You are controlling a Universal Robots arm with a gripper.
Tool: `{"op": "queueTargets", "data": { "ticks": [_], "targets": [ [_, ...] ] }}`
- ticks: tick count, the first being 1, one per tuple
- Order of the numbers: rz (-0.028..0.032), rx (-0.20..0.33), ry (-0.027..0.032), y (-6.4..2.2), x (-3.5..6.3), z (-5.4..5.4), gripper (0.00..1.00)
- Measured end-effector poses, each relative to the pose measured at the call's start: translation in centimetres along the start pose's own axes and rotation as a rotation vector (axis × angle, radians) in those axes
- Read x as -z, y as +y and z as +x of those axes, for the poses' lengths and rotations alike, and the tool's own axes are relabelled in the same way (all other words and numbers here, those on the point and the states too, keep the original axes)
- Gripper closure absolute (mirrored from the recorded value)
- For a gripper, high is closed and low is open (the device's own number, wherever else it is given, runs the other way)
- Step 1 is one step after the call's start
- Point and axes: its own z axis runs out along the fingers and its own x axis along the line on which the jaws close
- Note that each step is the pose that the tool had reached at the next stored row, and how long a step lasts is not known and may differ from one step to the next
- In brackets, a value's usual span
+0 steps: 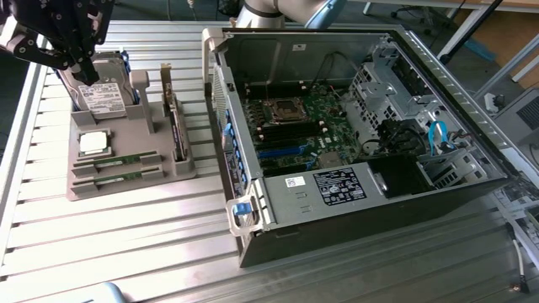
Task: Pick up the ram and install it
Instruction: 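Pick up the ram and move it above insertion slot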
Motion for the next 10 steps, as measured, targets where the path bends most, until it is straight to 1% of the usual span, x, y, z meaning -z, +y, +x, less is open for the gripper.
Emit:
{"op": "queueTargets", "data": {
  "ticks": [10],
  "targets": [
    [-0.0030,0.148,0.0057,-0.02,0.00,-0.01,0.89]
  ]
}}
